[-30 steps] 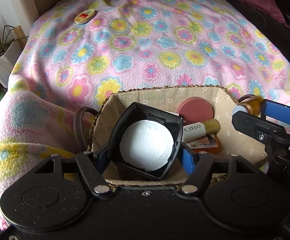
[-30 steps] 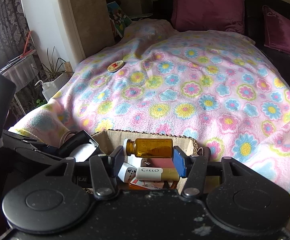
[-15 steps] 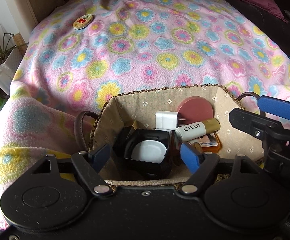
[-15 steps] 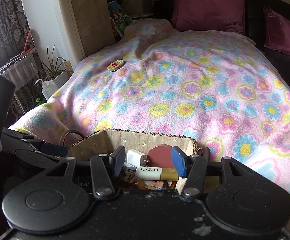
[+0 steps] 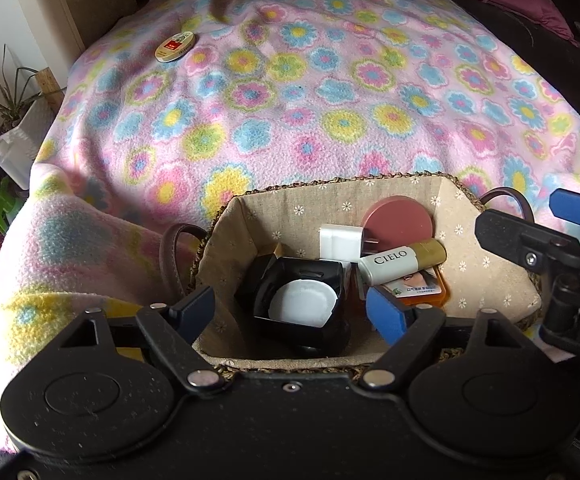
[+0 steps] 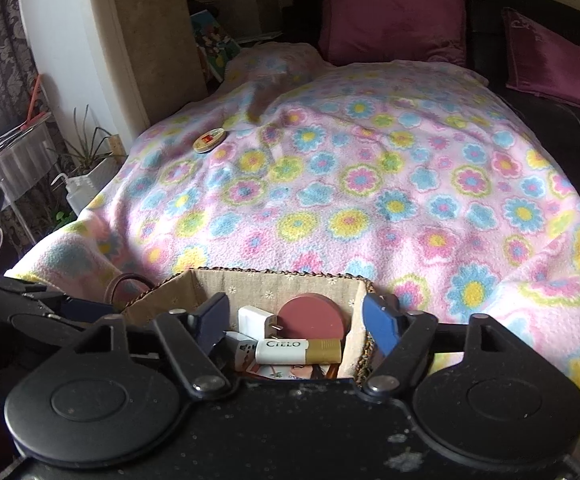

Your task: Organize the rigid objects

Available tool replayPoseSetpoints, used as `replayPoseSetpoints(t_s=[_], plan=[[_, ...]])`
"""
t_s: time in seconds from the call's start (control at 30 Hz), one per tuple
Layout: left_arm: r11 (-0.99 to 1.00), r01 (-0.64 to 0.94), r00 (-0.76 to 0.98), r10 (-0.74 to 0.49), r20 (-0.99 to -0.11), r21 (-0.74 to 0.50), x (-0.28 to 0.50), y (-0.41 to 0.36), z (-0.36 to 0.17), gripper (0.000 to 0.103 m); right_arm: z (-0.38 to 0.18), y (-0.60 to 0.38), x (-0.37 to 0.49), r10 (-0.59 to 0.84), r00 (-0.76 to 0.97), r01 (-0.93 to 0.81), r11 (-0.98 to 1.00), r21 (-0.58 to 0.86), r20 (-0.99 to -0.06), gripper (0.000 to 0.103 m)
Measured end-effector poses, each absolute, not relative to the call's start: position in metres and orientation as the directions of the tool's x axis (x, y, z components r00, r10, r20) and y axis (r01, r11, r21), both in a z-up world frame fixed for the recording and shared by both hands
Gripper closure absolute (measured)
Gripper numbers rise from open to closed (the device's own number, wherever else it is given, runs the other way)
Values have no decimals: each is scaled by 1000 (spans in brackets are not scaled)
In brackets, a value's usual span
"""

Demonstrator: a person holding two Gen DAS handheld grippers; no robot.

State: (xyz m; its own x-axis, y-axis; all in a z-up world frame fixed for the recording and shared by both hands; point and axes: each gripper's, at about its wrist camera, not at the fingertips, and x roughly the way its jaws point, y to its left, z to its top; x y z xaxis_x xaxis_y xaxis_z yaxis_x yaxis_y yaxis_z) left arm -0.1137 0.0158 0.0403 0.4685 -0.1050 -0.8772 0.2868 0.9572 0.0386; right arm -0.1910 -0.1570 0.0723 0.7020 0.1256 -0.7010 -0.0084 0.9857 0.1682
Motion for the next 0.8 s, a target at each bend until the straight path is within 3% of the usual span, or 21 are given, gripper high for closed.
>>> replayPoseSetpoints(t_s=[0.27,0.37,0.8], plan=[[956,293,453,-106,-885,36,-114,16,41,18,77,-157,-195,104,727,7,987,158,-678,0],[954,300,461,-130,-878,16,-115,17,44,14,77,-160,-195,107,727,14,985,170,-678,0],[959,282,451,-104,-886,31,-115,18,43,13,74,-157,-194,57,701,52,990,130,-711,0]])
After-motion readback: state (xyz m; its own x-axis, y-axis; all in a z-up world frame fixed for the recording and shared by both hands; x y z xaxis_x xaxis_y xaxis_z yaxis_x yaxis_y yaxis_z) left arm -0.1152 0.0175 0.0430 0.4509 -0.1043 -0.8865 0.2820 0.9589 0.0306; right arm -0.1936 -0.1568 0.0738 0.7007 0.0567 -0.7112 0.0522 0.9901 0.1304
